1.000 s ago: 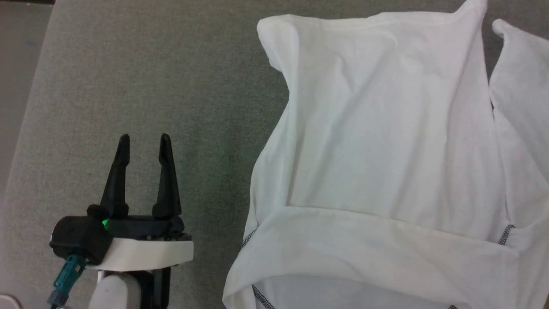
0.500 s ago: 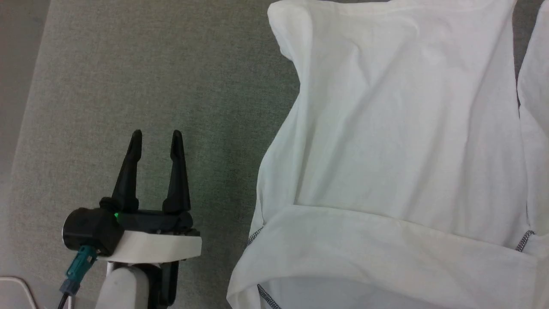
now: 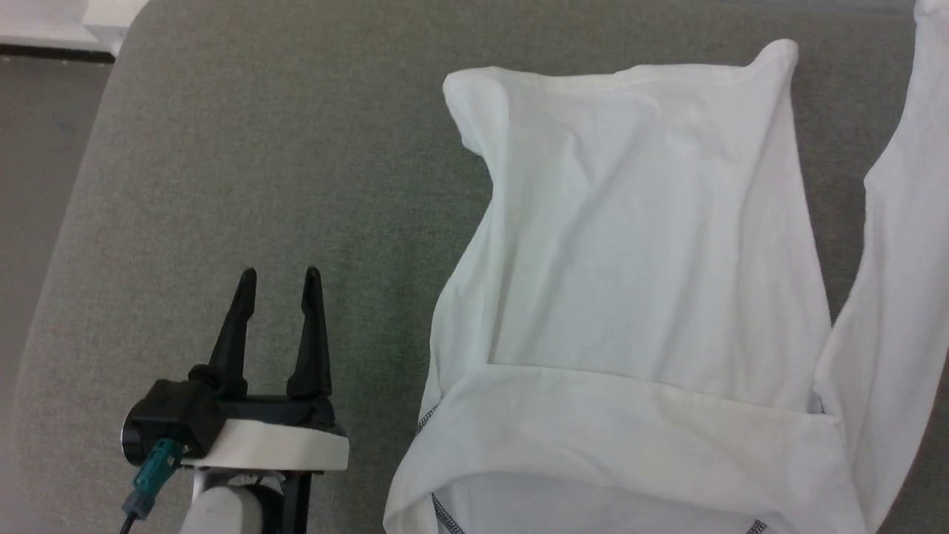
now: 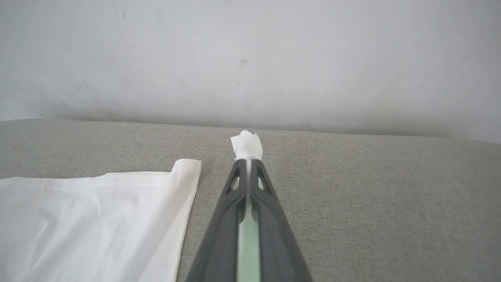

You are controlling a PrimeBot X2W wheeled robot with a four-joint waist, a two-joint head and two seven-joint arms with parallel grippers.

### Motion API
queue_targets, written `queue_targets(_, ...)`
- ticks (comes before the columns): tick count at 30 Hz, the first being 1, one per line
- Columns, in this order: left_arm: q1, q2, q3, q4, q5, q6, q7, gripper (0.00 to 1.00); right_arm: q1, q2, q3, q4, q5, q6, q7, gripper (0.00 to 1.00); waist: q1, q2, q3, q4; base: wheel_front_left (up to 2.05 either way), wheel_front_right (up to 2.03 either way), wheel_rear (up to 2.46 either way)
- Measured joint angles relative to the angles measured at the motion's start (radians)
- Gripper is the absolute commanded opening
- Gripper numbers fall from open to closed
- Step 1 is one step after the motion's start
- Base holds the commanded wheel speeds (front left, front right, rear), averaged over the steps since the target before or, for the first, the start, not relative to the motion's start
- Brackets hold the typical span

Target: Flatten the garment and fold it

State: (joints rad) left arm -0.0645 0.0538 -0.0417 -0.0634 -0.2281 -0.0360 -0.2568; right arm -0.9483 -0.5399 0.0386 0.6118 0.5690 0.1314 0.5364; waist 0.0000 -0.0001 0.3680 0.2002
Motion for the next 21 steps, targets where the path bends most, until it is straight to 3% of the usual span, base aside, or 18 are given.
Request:
queue_targets(5,0.035,0.000,0.011,0.020,0.001,-0.007,0.000,1.00,0.113,-0.004,0.059,-0.159,0.007,0.000,-0.011,0.00,-0.0001,0.0000,-0.079,-0.028,0.00,0.00,0.00)
queue_targets(10,0.072,0.003,0.017,0.033,0.001,-0.008,0.000,1.00,0.293,0.034,0.134,-0.413,0.011,0.000,-0.059,0.00,-0.0002,0.0000,-0.159,-0.057,0.00,0.00,0.00)
queue_targets(16,0.103,0.015,0.016,0.039,-0.002,-0.016,0.009,1.00,0.490,0.194,0.200,-0.619,0.007,0.000,-0.090,0.00,-0.0003,0.0000,-0.245,-0.091,0.00,0.00,0.00)
queue_targets(21,0.109,0.019,0.005,0.041,-0.009,-0.017,0.028,1.00,0.586,0.362,0.283,-0.642,0.001,0.000,-0.114,0.00,-0.0002,0.0000,-0.304,-0.108,0.00,0.00,0.00)
